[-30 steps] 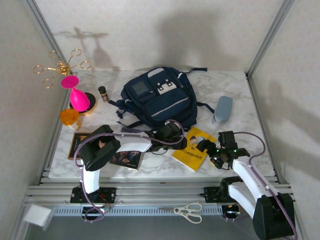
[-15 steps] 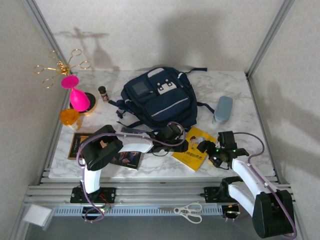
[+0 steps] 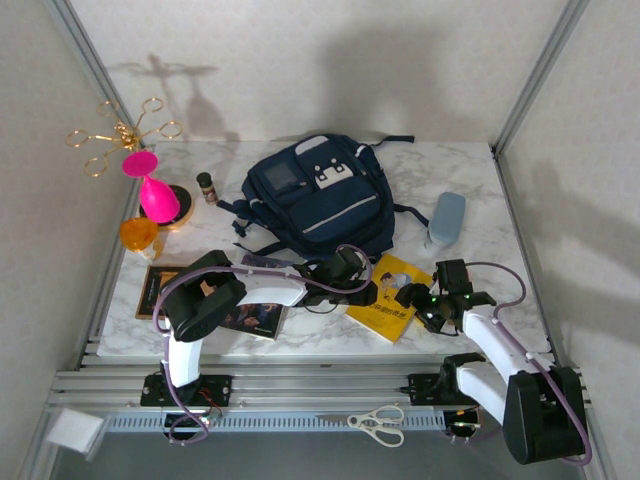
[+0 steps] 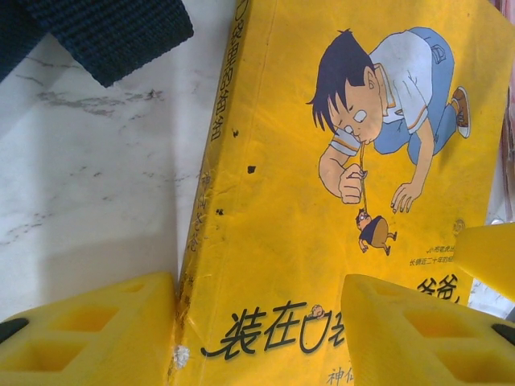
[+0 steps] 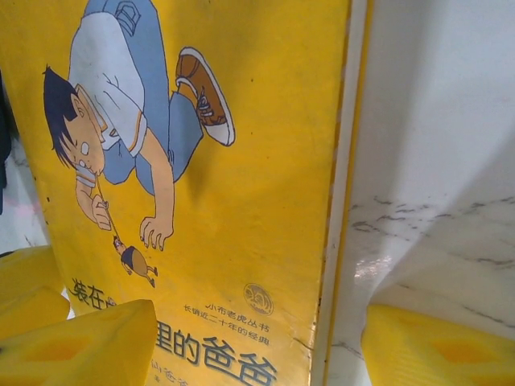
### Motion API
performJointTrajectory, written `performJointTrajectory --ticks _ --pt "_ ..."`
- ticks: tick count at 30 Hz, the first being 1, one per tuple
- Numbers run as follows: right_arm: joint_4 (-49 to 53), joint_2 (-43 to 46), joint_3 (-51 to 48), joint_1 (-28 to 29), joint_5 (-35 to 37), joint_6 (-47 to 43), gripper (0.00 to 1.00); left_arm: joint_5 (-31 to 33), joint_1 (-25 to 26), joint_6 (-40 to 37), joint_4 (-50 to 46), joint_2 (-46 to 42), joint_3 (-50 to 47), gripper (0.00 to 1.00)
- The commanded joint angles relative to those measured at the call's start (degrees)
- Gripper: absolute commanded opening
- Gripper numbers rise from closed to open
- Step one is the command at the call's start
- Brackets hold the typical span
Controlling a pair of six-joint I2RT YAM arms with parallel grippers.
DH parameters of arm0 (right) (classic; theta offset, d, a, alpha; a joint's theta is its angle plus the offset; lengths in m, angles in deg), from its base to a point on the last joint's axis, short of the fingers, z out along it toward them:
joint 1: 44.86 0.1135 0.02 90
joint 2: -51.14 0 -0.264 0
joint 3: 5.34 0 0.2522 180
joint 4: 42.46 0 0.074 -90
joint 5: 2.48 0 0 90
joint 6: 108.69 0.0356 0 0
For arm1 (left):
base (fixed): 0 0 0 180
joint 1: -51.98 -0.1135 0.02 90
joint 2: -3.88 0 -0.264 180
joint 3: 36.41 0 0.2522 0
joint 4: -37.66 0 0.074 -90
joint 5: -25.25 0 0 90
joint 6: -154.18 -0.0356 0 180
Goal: Pack the student bag
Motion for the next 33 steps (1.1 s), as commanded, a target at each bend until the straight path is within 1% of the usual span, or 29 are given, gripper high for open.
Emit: performJointTrajectory --ticks 1,4,6,7,9,11,17,21,24,26,29,33 --pt "-13.4 -1.8 -1.1 1.3 -16.0 -0.2 0.67 -3.7 0.9 1.3 2.0 -0.2 -0.3 0.56" --pt "-11.2 -1.6 0.7 1.3 -15.0 -1.6 0.63 -4.9 0.8 1.7 2.6 0.2 -0.6 0.56" --pt "-9.8 -1.2 1.5 1.3 -14.8 -2.6 0.63 -4.7 0.7 1.9 2.7 0.0 -0.9 0.56" --pt "-8.0 -1.3 1.9 1.1 -13.5 -3.1 0.62 -4.4 0.8 1.8 2.6 -0.2 -1.1 0.56" --pt "-4.6 -1.8 2.8 0.9 -10.7 -4.5 0.59 -3.1 0.7 1.6 1.8 -0.4 -1.1 0.56" --pt "-3.8 -1.5 3.1 0.8 -10.7 -4.8 0.57 -3.0 0.5 1.1 1.3 -0.5 -0.9 0.56" --pt "0.9 2.4 5.4 0.7 -7.6 -5.3 0.49 -0.9 0.4 -0.3 -0.9 -0.4 -0.3 0.56" --pt "0.0 2.6 5.1 0.6 -8.9 -5.3 0.41 -1.0 0.4 -0.6 -0.8 -0.3 0.0 0.56" --pt "4.0 1.5 6.9 0.5 -5.4 -6.6 0.37 0.4 0.4 -0.9 -2.1 -0.1 0.5 0.56" --pt "5.4 2.2 7.5 0.5 -3.8 -6.7 0.36 0.8 0.4 -1.1 -2.3 -0.2 0.5 0.56" --pt "6.9 3.5 8.5 0.6 -3.8 -7.0 0.39 1.1 0.4 -1.5 -3.0 0.1 1.0 0.56" --pt "7.7 3.9 8.7 0.6 -3.8 -7.5 0.37 1.0 0.4 -1.7 -2.9 0.1 0.9 0.56"
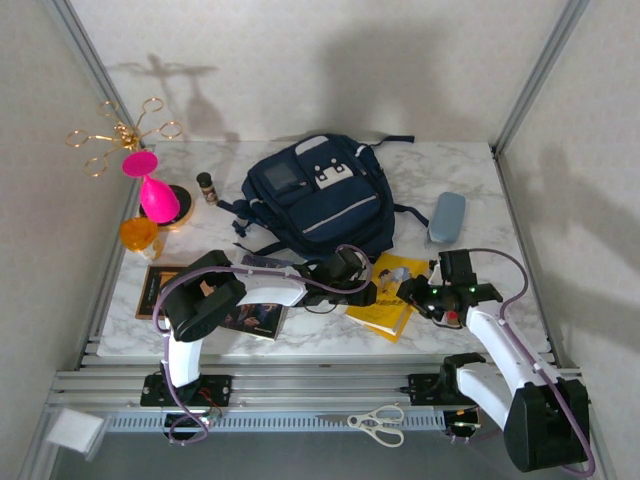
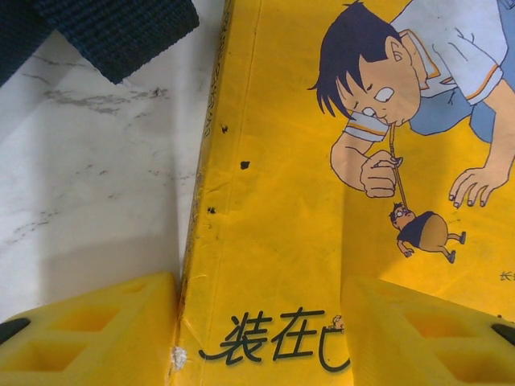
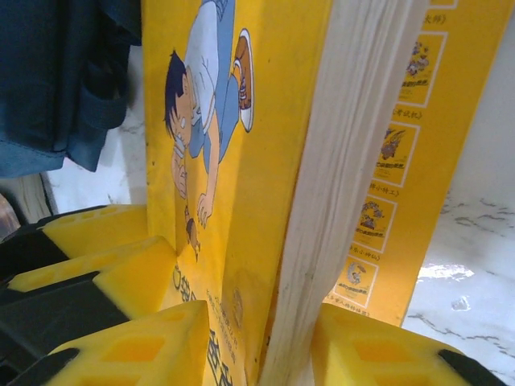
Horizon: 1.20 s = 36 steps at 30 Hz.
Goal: Pack the student bag
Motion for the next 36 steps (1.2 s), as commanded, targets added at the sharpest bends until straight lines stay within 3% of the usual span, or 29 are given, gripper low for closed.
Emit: performJointTrajectory --ticks 1,17,26,31,36 --pt "1.2 0.3 2.1 0.4 -1.1 -1.5 0.36 0.9 0.4 -1.3 -2.7 0.2 1.0 0.56" --pt "4.9 2.5 3.7 0.4 2.1 -1.5 0.24 1.1 0.3 -1.5 -3.1 0.3 1.4 0.57" --pt "3.3 3.0 3.8 0.4 1.0 -1.0 0.04 0.8 0.2 -0.9 -2.3 -0.8 1.9 0.57" --pt "4.0 5.2 6.1 0.3 0.9 -0.8 0.00 -0.7 -1.2 1.1 0.6 -5.2 0.3 0.58" --pt "4.6 8.6 10.5 0.1 0.3 -1.6 0.00 -2.7 -4.7 2.6 4.4 -15.2 -4.7 0.66"
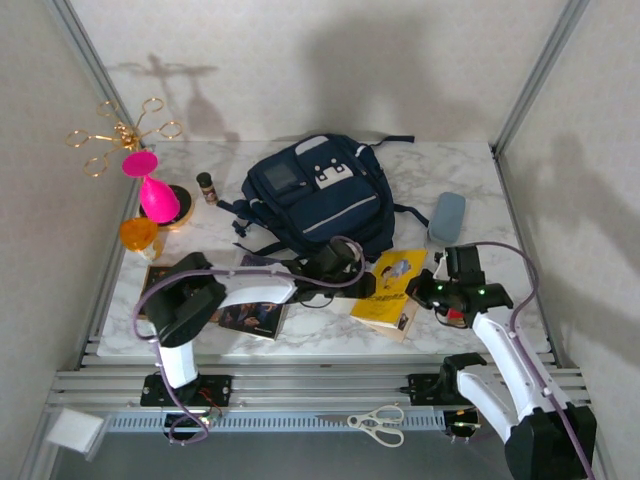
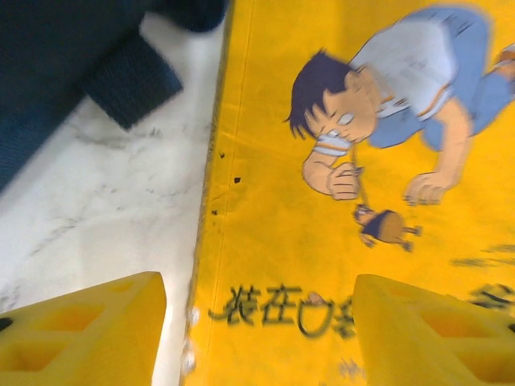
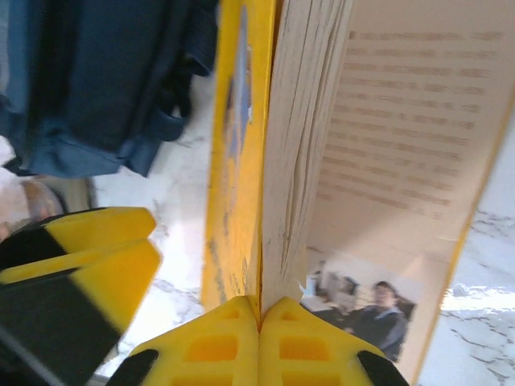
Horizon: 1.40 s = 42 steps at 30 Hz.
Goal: Pack the student bag
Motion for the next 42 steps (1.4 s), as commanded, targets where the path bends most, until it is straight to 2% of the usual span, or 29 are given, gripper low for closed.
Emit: performJointTrajectory --ticks 1,4,10,15,19,24,28,35,38,42 --pt "-1.5 3.0 5.7 0.1 -1.9 -1.0 0.00 -2.4 -3.1 1.6 3.8 -8.7 -2.8 0.67" --pt "-1.5 3.8 9.7 0.1 -3.9 -2.5 0.00 -5.4 -6.4 1.6 3.6 -13.6 -5.0 0.71" --pt "-3.1 2.0 18.7 0.2 -12.6 -6.4 0.00 -11.1 -13.2 1.6 3.4 -21.3 -7.9 0.76" --pt "-11.9 -0.1 21.1 0.2 -22.6 -6.1 0.00 -16.9 -17.1 3.0 7.5 -25.1 -10.3 0.85" --pt "-20.5 -2.3 20.4 0.2 -28.8 -3.2 0.00 -21.5 -17.5 5.7 14.3 -25.4 -10.9 0.85" --pt "-24.3 -5.4 20.0 0.2 -30.7 -2.4 0.00 -25.7 -17.5 11.4 26.8 -26.1 -13.8 0.81" --pt "-30.2 -6.3 17.4 0.3 -33.8 -0.5 0.00 -27.3 -17.4 15.4 33.8 -25.5 -15.2 0.69" --pt "-28.3 -9.8 17.1 0.2 -32.9 -3.4 0.00 -28.5 -17.3 18.9 38.9 -23.9 -14.7 0.41" --pt "-25.4 -11.2 17.8 0.0 -30.4 -4.8 0.01 -28.5 -17.1 19.6 39.9 -23.5 -14.2 0.28" --pt "-24.9 -11.1 17.7 -0.2 -29.5 -4.9 0.38 -27.0 -17.2 19.9 39.4 -23.3 -13.1 0.00"
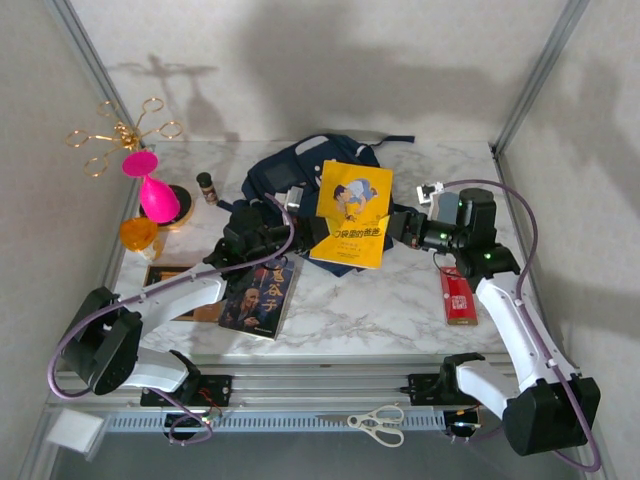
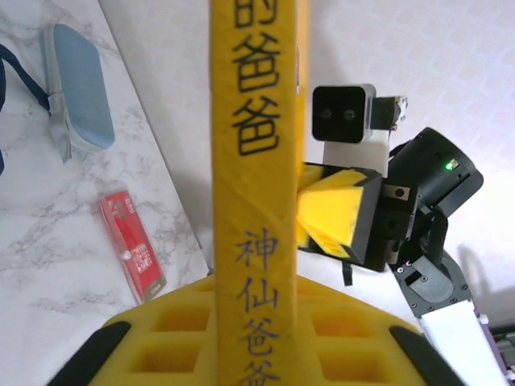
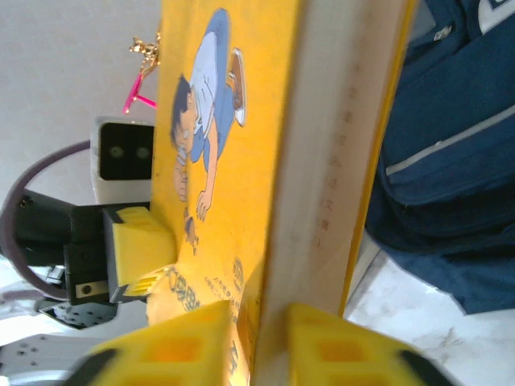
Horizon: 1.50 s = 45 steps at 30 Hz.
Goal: Pack the student bag
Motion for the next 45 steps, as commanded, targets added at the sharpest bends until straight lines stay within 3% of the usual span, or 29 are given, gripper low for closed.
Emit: performJointTrajectory --ticks 1,5,6,10,16,17,21,27,31,32,34,37,40,45 --pt "-1.2 0.9 0.1 -0.3 0.0 -1.2 0.50 -0.8 0.3 1.6 5.9 0.1 1.9 0.00" --pt "0.0 2.0 -1.4 -2.9 -1.0 1.0 0.93 1.2 0.3 5.9 11.3 1.0 1.8 0.00" --pt "-1.1 2.1 -2.2 -3.4 -2.4 2.6 0.98 1.7 0.5 7.4 13.3 1.4 1.6 0.00" --pt "-10.8 3.1 -6.2 -3.5 -8.9 10.9 0.99 3.4 1.6 13.1 22.7 4.3 1.7 0.00" --pt "-24.6 4.0 -7.7 -2.9 -14.2 20.9 0.99 4.9 3.6 10.9 19.4 7.4 4.8 0.00" --pt "-25.1 4.3 -7.5 -2.9 -14.2 21.3 0.96 5.4 3.6 9.8 17.7 7.3 5.0 0.00" --pt "-19.9 4.7 -5.9 -2.9 -10.9 17.7 0.71 9.6 3.8 2.5 4.9 5.2 6.2 0.00" --pt "-21.2 3.3 -7.4 -2.9 -10.7 17.5 0.35 9.7 4.4 -0.7 0.2 5.2 7.3 0.00" --pt "-13.5 2.6 -5.0 -3.1 -6.9 11.6 0.10 8.0 4.2 -3.3 -2.6 5.3 8.5 0.01" --pt "-11.9 2.6 -4.4 -3.1 -6.0 10.6 0.07 7.6 4.1 -4.9 -4.4 5.4 9.5 0.08" --pt "-7.8 2.3 -2.7 -3.8 -3.9 8.0 0.04 7.9 3.8 -11.6 -12.8 5.1 13.0 0.31" --pt "-1.8 2.3 -0.4 -6.2 -0.7 5.4 0.02 14.6 3.6 -26.7 -34.2 5.0 20.1 0.47" --pt "6.0 1.7 2.5 -9.0 6.3 2.3 0.02 21.4 3.5 -39.3 -48.0 6.7 25.3 0.52" --pt "10.9 0.9 3.2 -13.3 13.1 0.8 0.01 21.9 3.7 -52.0 -57.7 12.4 30.2 0.53"
